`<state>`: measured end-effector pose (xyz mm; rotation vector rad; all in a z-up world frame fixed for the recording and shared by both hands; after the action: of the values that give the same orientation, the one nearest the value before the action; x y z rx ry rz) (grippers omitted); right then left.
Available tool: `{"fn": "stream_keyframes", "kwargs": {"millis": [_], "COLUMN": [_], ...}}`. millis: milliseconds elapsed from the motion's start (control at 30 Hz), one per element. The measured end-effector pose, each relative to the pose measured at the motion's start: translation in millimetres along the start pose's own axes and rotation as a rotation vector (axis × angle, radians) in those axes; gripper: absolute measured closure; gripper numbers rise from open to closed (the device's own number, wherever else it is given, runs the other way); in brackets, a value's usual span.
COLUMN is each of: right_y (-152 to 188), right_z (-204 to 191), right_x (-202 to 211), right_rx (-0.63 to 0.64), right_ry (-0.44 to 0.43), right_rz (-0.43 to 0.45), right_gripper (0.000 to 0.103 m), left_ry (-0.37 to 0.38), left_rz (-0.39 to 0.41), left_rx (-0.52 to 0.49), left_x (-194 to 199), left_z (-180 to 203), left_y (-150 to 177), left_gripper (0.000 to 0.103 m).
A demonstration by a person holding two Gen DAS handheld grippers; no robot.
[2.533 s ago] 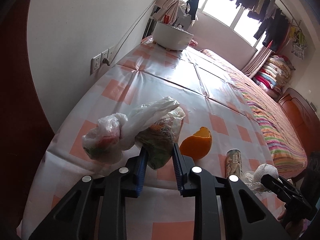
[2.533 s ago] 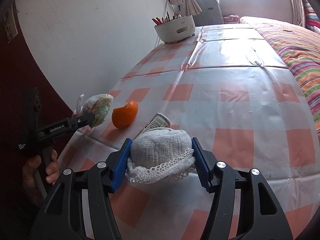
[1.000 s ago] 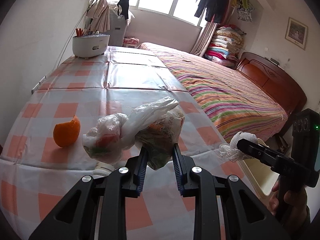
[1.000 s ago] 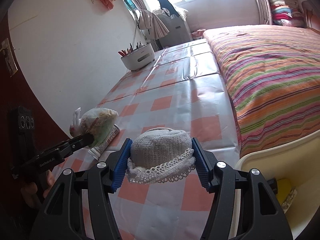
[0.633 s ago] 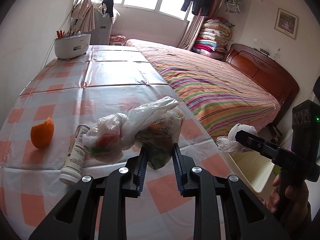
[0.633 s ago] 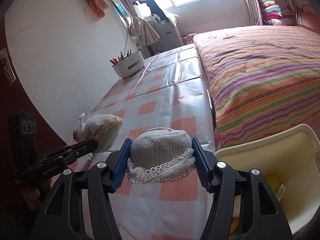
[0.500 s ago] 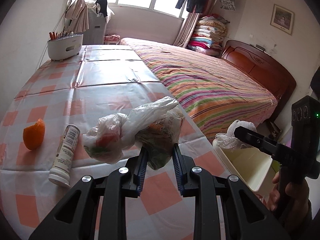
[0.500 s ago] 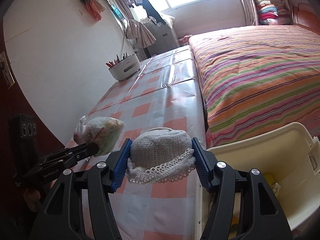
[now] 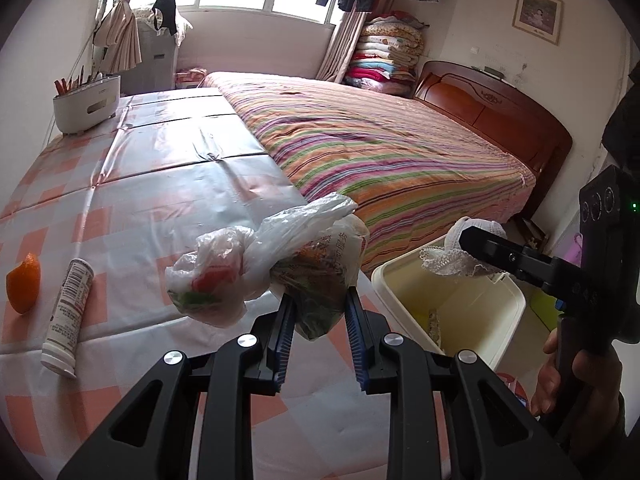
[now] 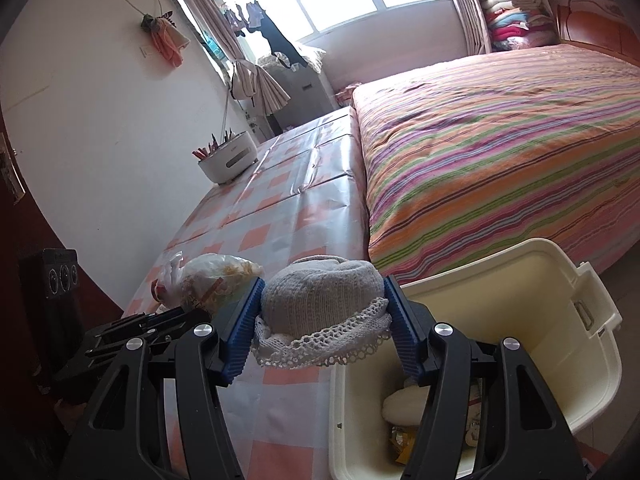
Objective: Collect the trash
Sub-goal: 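Lift and carry the lace hat and plastic bag over the cream bin, then open the right gripper to drop the hat while the left gripper drops the bag into the bin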
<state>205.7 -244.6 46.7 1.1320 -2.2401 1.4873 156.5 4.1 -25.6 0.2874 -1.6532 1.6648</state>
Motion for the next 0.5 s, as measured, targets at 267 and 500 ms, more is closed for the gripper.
{"fn": "stream_keyframes", "kwargs": {"millis": [267,500], "right_y": [-4,-4], "right_z": [31,50], "right_x": [21,28], "right_rx": [-0.052,-0.078], "right_ry": [0.04,0.087], "right_rz": [0.039,0.052], "right_gripper": [0.043,0.043], "left_ry": [0.035,0.08], "left_rz": [-0.014,-0.029], "left_rx": [-0.055,-0.087], "left_x": [-8,-19], "left_z": [32,62], "left_y": [-1,-2], "left_gripper": [0.078,0.078]}}
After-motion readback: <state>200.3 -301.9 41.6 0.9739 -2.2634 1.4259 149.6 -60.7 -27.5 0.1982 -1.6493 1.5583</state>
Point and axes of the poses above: each gripper's, at about its wrist camera, not at the fingertips, and x roughly against the way its jaws point, z to its right, y to its underside, the point moved 5 cm from there along -x, roughly the way its jaws point, and after that the axes turned 6 degrees about -x, right-handed, at the moved point
